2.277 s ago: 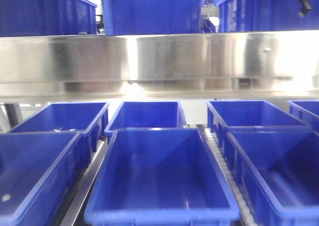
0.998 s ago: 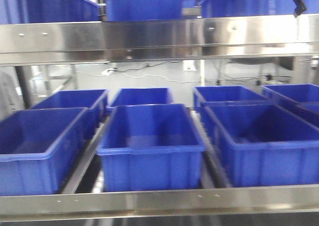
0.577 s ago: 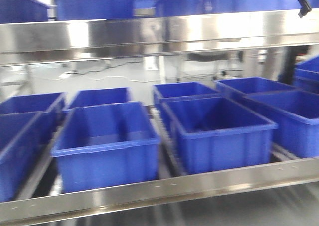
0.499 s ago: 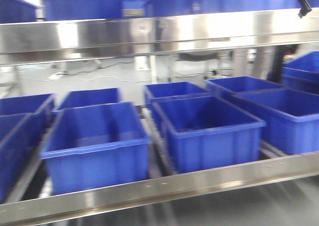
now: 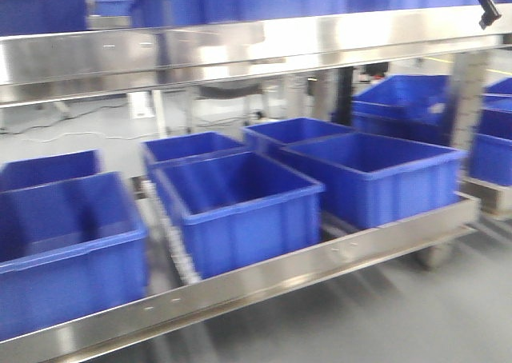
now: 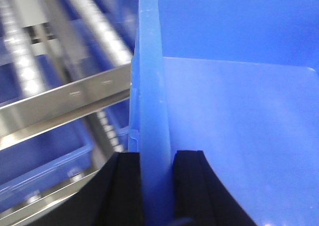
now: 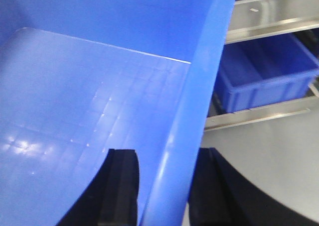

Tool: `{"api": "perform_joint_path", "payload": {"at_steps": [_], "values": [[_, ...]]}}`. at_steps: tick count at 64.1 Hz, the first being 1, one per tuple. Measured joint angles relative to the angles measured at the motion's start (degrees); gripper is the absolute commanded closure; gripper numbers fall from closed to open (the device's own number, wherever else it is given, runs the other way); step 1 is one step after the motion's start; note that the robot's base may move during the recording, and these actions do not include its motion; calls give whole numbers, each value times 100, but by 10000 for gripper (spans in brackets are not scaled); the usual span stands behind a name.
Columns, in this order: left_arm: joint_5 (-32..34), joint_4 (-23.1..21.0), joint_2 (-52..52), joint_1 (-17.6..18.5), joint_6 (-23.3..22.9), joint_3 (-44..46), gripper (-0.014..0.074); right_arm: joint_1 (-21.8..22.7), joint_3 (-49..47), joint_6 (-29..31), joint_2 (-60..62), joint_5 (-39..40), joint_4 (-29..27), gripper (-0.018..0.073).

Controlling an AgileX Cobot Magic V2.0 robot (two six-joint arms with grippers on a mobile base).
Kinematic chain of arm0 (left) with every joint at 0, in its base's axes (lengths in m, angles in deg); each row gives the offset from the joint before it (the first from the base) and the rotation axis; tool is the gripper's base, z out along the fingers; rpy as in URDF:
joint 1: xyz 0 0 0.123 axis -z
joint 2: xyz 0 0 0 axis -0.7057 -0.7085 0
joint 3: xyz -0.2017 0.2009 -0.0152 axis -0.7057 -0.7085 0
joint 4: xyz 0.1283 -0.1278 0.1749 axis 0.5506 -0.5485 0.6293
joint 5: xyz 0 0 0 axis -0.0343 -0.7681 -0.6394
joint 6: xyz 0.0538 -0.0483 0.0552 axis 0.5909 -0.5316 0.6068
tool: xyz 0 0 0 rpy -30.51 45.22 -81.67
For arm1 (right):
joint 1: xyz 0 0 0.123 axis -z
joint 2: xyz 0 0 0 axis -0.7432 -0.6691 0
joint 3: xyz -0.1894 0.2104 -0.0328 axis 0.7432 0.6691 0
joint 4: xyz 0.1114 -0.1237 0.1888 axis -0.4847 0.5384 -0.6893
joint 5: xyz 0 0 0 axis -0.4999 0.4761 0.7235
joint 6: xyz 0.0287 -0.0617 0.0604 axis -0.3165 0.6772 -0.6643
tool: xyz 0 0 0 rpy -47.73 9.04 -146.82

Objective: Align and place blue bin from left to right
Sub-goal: 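Hold the blue bin in both grippers while the base backs away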

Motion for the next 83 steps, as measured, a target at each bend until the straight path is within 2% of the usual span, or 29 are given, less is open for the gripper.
{"api": "perform_joint_path", "payload": {"at_steps": [83], "values": [[0, -10, 0, 0, 0, 0, 613, 0, 0, 0, 0, 0, 0, 628]]}}
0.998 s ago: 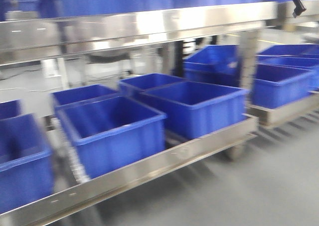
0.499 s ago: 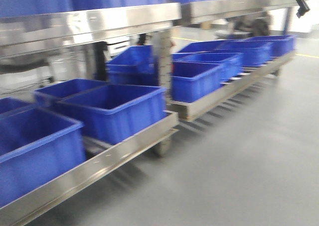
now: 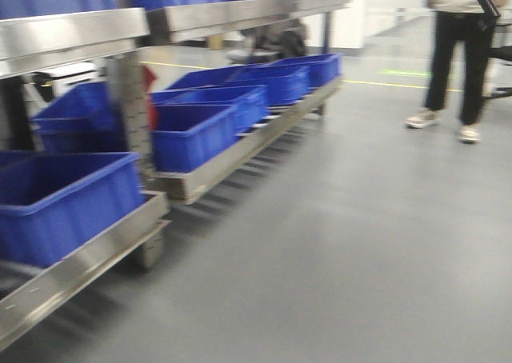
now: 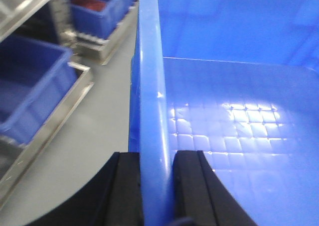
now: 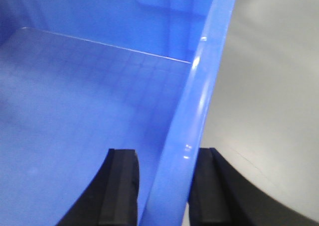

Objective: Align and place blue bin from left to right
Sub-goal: 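Hold the blue bin in both grippers while the base backs away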

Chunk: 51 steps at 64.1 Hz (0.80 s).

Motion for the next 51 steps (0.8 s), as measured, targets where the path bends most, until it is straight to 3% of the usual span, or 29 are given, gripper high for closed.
{"api": "perform_joint_path", "payload": {"at_steps": [51], "values": [[22, 0, 0, 0, 0, 0, 613, 0, 0, 0, 0, 0, 10, 628]]}}
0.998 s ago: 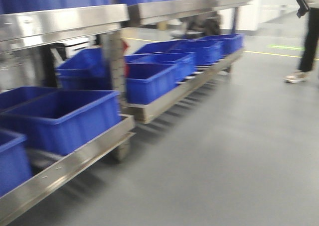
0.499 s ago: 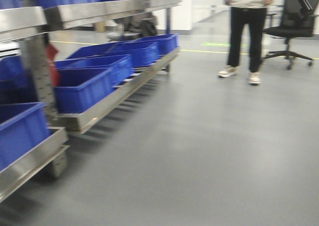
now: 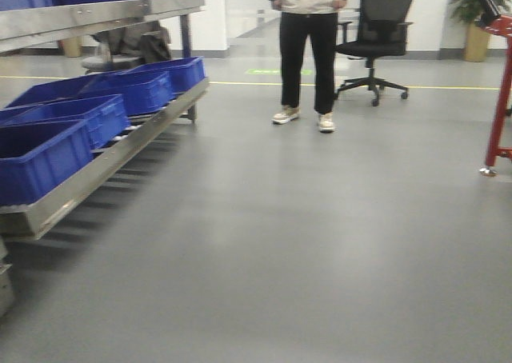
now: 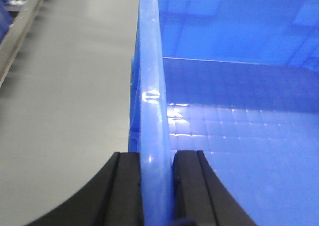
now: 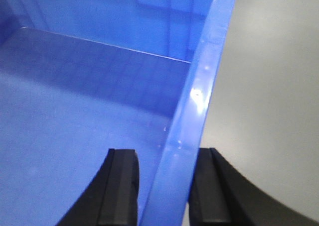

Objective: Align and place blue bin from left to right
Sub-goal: 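Hold the blue bin in both grippers while the base backs away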

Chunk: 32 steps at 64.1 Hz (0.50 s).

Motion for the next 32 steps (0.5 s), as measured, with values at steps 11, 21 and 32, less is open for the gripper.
{"api": "perform_joint_path", "payload": {"at_steps": [11, 21, 32], "values": [[0, 0, 0, 0, 0, 0, 613, 0, 0, 0, 0, 0, 0, 628], [0, 0, 0, 0, 0, 0, 613, 0, 0, 0, 0, 0, 0, 628], [0, 0, 0, 0, 0, 0, 613, 0, 0, 0, 0, 0, 0, 628]]}}
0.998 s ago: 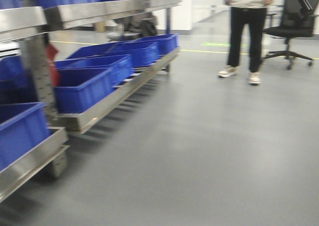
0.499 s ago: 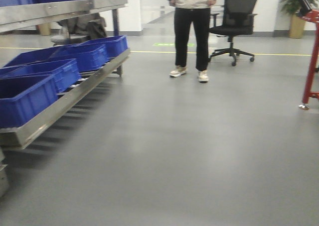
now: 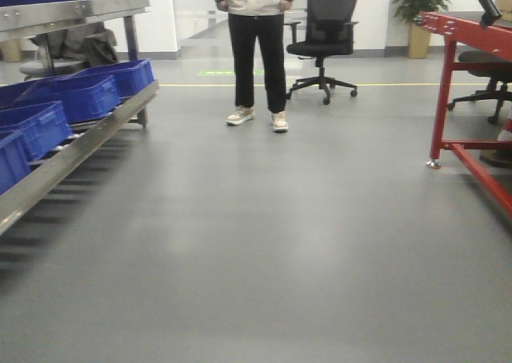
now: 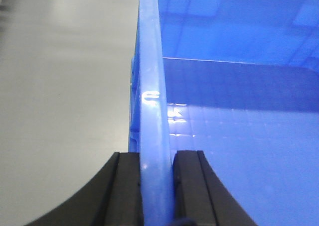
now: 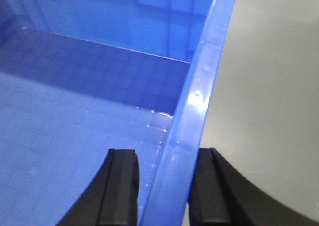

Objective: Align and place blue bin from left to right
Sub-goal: 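Hold the blue bin in both grippers while the base backs away, then carry the blue bin in both grippers while driving across the floor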

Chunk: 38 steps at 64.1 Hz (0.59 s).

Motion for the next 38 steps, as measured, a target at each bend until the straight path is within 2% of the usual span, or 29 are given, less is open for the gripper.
{"api": "perform_joint_path", "payload": {"at_steps": [38], "values": [[0, 0, 0, 0, 0, 0, 613, 0, -10, 0, 0, 0, 0, 628]]}}
